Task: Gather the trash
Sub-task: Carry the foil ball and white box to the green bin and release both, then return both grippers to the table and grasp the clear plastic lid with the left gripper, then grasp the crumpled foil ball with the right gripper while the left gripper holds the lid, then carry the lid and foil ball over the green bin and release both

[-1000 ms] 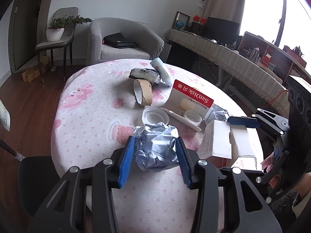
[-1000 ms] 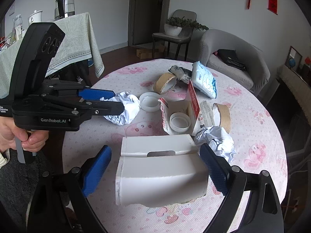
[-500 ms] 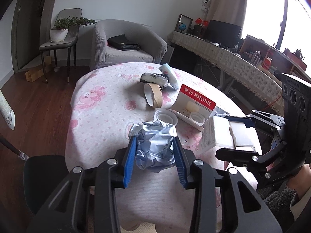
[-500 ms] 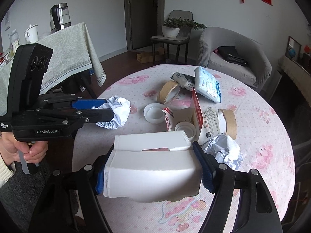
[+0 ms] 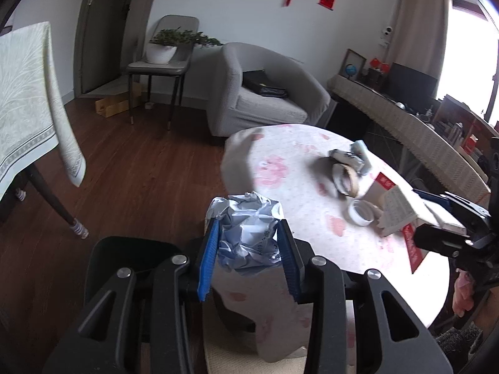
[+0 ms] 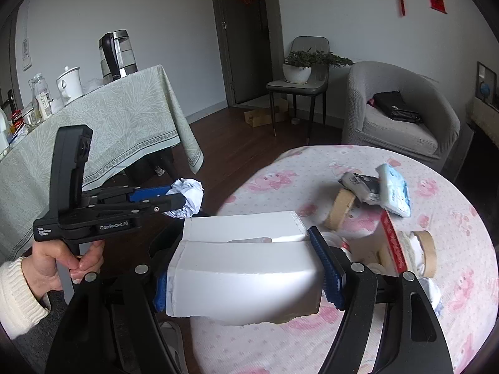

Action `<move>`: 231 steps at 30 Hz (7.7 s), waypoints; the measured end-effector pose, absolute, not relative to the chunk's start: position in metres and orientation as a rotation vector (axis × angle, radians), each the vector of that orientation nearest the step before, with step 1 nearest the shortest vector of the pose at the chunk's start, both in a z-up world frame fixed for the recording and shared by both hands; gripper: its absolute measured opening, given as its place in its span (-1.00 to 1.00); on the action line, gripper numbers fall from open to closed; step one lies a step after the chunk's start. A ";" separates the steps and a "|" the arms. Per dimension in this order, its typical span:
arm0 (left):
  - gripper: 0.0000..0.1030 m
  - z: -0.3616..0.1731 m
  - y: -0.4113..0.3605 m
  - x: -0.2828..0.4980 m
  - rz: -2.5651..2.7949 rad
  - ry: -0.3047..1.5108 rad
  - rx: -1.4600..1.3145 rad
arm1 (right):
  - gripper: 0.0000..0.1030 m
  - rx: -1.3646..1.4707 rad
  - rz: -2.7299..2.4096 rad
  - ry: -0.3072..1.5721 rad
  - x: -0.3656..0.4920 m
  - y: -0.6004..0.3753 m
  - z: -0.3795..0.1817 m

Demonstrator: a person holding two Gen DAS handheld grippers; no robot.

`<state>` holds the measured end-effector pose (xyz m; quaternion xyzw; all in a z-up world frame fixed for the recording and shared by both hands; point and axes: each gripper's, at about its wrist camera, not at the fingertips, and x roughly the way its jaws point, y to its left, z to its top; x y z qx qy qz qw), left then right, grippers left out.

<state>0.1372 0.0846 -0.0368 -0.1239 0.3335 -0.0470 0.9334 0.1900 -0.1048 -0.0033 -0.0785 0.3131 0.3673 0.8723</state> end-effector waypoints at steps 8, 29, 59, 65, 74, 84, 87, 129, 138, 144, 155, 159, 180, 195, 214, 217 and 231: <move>-0.21 -0.068 0.143 0.132 0.061 0.789 -0.279 | 0.46 -0.174 0.838 0.672 0.190 -0.044 -0.008; -0.03 -0.161 0.230 0.127 0.174 1.062 -0.342 | 0.46 -0.112 0.926 0.820 0.204 0.078 -0.053; -0.27 -0.059 0.274 0.056 0.190 0.756 -0.353 | 0.47 -0.244 0.783 1.088 0.237 0.167 -0.180; -0.40 -0.047 0.261 0.054 0.141 0.738 -0.326 | 0.56 -0.274 0.769 1.095 0.240 0.173 -0.200; -0.40 -0.035 0.249 0.052 0.128 0.700 -0.313 | 0.72 -0.293 0.806 1.091 0.234 0.166 -0.194; -0.40 -0.011 0.236 0.050 0.136 0.645 -0.256 | 0.51 -0.304 0.891 0.986 0.219 0.142 -0.144; -0.36 -0.005 0.233 0.050 0.136 0.625 -0.252 | 0.47 -0.266 0.933 0.938 0.210 0.128 -0.116; 0.17 -0.019 -0.013 0.167 -0.210 0.676 -0.125 | 0.38 -0.113 0.505 0.662 0.215 -0.197 -0.013; 0.23 -0.043 -0.057 0.187 -0.254 0.723 -0.053 | 0.45 -0.105 0.431 0.689 0.216 -0.244 -0.023; 0.23 -0.051 -0.071 0.197 -0.253 0.756 -0.043 | 0.51 -0.111 0.396 0.712 0.214 -0.263 -0.031; 0.16 -0.063 -0.087 0.215 -0.245 0.819 -0.001 | 0.52 -0.078 0.407 0.755 0.218 -0.277 -0.042; 0.05 -0.063 -0.087 0.219 -0.252 0.821 -0.021 | 0.52 -0.093 0.420 0.767 0.222 -0.270 -0.046; -0.18 -0.052 -0.077 0.212 -0.264 0.802 -0.066 | 0.30 -0.016 0.428 0.835 0.246 -0.252 -0.062; -0.18 -0.031 -0.030 0.199 -0.216 0.745 -0.142 | 0.08 0.033 0.423 0.747 0.234 -0.254 -0.018; -0.18 -0.044 0.074 0.173 -0.011 0.767 -0.139 | 0.08 -0.018 0.642 0.704 0.233 -0.134 0.001; -0.18 -0.051 0.094 0.169 0.022 0.778 -0.142 | 0.08 -0.034 0.679 0.708 0.233 -0.109 0.000; -0.18 -0.104 0.187 0.155 0.155 0.914 -0.218 | 0.08 -0.098 0.818 0.753 0.229 -0.006 -0.015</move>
